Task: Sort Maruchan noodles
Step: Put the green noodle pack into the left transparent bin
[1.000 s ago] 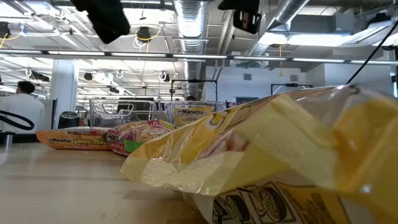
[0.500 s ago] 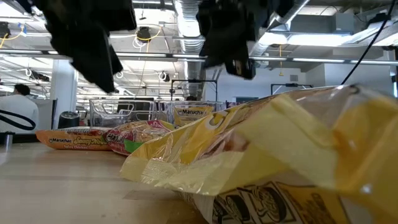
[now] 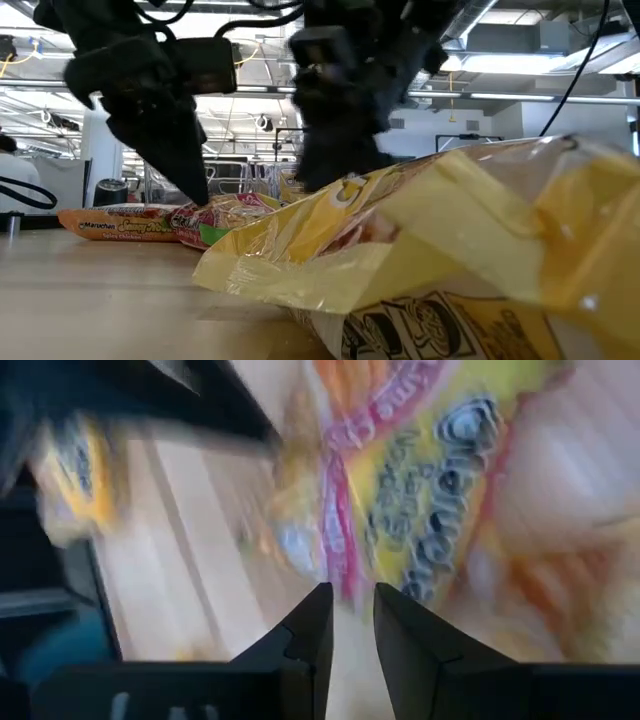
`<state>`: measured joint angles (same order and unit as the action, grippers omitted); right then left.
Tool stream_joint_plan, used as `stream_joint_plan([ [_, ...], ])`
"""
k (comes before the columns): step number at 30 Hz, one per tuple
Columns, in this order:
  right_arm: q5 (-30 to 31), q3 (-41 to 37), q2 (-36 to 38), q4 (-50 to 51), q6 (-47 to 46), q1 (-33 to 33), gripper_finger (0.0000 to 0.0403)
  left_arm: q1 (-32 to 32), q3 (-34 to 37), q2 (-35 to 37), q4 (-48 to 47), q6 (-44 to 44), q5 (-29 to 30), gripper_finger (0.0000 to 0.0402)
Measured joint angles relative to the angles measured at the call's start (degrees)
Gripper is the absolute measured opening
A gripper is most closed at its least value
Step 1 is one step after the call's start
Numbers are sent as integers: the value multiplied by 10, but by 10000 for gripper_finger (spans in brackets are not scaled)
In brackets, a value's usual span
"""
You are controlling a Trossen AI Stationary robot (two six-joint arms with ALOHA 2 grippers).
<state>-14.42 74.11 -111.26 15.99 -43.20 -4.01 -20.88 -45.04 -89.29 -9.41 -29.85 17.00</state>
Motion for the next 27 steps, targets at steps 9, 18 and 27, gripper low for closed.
stream_joint_plan([
  [9,31,0,-24,-4,-18,4,101,11,0,-2,-6,-8,31,0],
  [18,36,-1,-24,2,-35,7,101,26,14,-8,2,-35,1,0],
  [27,27,-1,-24,1,-16,7,104,9,30,-7,4,-60,19,0],
])
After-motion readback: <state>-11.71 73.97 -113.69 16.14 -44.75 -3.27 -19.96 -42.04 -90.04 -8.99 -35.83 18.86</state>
